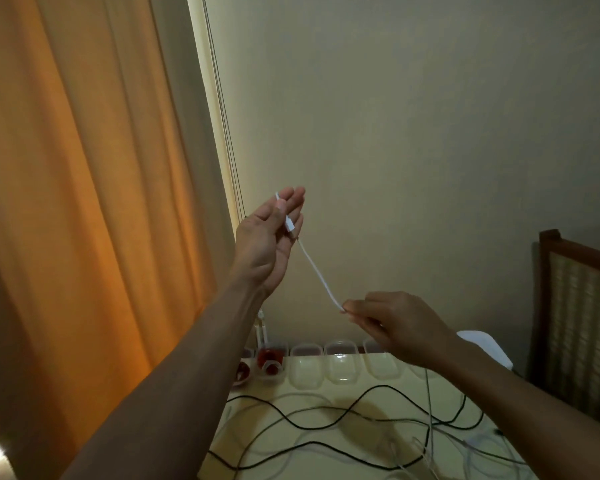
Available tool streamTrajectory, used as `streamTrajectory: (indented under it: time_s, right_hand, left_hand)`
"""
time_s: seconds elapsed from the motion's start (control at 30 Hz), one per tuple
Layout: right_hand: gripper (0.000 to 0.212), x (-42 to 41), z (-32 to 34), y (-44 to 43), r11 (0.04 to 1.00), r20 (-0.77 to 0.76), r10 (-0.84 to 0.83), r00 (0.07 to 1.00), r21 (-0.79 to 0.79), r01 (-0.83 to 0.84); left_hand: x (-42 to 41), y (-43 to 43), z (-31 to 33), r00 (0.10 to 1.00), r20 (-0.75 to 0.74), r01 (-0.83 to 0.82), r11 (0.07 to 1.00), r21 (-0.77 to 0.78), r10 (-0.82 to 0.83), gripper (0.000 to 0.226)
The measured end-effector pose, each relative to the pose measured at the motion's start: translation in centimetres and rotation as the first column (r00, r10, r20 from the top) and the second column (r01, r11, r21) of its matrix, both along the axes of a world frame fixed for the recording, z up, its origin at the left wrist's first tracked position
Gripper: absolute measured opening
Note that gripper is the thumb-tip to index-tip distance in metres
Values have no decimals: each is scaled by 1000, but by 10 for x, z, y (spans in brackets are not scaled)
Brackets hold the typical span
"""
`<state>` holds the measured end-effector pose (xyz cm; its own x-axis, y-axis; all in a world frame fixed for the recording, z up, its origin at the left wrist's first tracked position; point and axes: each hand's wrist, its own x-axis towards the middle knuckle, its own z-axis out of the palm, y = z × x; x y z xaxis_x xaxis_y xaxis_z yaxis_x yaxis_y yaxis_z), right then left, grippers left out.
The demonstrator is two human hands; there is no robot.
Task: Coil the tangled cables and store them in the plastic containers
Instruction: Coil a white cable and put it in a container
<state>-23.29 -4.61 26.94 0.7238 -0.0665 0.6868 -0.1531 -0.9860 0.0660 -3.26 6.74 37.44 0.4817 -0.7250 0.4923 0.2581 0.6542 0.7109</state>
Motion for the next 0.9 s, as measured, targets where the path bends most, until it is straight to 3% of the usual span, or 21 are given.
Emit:
streamTrajectory:
  time_s: [0.07,0.13,0.2,0.27,0.4,0.47,0.57,0.63,0.77,0.9]
  right_hand:
    - [24,-8,3,9,1000,46,29,999,-7,-29]
    - [21,-16,8,14,999,118,31,993,-26,-28]
    - [20,-25,18,13,999,172,36,984,-44,-29]
    - [22,-31,34,7,997,206,31,978,-73,-16]
    - [17,-30,84,-18,998,256,-11,967,-64,29]
    - [15,-22,111,-30,999,279,-26,960,-26,35]
    - [17,-7,139,-43,988,303,-93,948,143,51]
    - [18,1,142,-50,952,296,-162,941,297,71]
    - [18,2,117,-65,799,254,-207,945,602,13]
    - [17,-21,56,-74,618,81,-132,988,786,18]
  left_hand:
    - [2,2,-5,986,144,-92,993,69,81,32]
    - [7,8,-14,903,383,-260,957,130,193,32]
    - [13,11,-25,709,662,-424,897,126,243,30]
    - [17,12,-34,508,845,-489,863,123,168,28]
    - [13,8,-36,291,957,-541,827,156,9,23]
    - [7,5,-29,242,969,-538,825,171,-43,24]
    - [-3,-2,-20,272,955,-476,846,239,-116,25]
    - [-7,-4,-15,351,923,-396,868,299,-157,27]
    - [-4,-3,-10,730,665,-102,937,335,-158,27]
    - [8,-3,-12,888,451,-35,963,268,-93,31]
